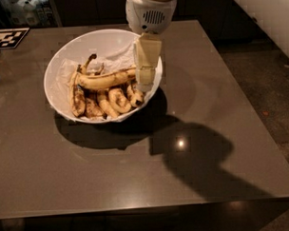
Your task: Pick banana from white bowl
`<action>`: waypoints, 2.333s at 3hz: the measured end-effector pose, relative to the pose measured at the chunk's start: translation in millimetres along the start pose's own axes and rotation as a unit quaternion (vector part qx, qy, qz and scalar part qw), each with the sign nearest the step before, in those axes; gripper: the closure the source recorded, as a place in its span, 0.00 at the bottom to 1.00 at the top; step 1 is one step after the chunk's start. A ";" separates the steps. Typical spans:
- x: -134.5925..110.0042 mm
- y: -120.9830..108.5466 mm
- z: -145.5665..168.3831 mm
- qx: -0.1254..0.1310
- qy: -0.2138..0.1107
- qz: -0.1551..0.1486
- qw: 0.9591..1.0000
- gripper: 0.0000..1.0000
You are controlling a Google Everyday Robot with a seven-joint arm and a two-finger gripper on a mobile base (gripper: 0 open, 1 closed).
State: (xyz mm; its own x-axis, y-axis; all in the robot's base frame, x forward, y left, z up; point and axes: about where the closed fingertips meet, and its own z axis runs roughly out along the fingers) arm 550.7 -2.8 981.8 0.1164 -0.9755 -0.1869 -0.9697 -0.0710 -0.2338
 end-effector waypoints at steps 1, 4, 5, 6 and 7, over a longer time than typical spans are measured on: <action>-10.1 -7.8 17.6 -0.025 -0.004 0.004 1.000 0.00; -34.3 -20.4 68.8 -0.082 -0.006 0.020 0.996 0.03; -35.2 -19.5 84.1 -0.098 0.000 0.025 0.995 0.11; -32.6 -19.7 98.4 -0.111 0.009 0.030 0.993 0.11; -32.6 -19.7 98.4 -0.111 0.009 0.030 0.993 0.28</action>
Offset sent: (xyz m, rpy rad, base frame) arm 0.0159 0.0353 -0.0467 -0.0464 0.2276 0.0118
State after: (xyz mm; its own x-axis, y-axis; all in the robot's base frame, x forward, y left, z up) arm 587.2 50.9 898.6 0.0552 -0.9826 -0.1772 -0.9985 -0.0551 -0.0053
